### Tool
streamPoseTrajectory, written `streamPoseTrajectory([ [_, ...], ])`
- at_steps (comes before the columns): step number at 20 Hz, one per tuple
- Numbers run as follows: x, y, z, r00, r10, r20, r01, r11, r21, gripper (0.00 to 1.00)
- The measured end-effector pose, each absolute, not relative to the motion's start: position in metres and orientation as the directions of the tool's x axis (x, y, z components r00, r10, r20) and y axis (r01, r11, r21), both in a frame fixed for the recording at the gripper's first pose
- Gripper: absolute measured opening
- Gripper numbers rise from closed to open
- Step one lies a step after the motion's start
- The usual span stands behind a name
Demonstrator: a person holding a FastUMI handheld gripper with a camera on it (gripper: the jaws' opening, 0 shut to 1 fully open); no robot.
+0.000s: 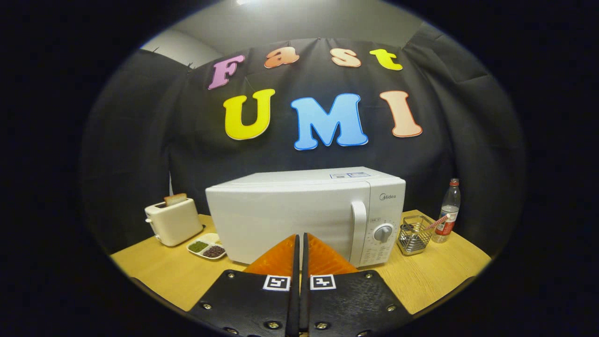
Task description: Open the microwave, put the food inside, and close the microwave door.
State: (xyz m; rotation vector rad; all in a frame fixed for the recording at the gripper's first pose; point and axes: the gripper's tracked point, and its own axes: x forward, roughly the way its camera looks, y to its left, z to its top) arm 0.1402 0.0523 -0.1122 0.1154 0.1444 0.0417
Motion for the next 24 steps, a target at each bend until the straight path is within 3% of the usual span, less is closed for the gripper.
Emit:
streamPoseTrajectory([
  [5,0.053,0.042,-0.08,0.99,0.126,-0.057,-0.125,0.992,0.015,0.01],
  [10,0.018,-0.01,-0.043,0.997,0.078,0.002,-0.078,0.996,0.045,0.01],
  [18,-0.007,-0.028,-0.041,0.998,0.06,-0.032,-0.06,0.998,0.017,0.01],
  [21,-0.007,-0.036,-0.044,0.999,-0.003,-0.045,0.002,1.0,-0.011,0.03],
  [24,-0.009,-0.041,-0.045,0.996,-0.067,-0.053,0.065,0.997,-0.041,0.65],
])
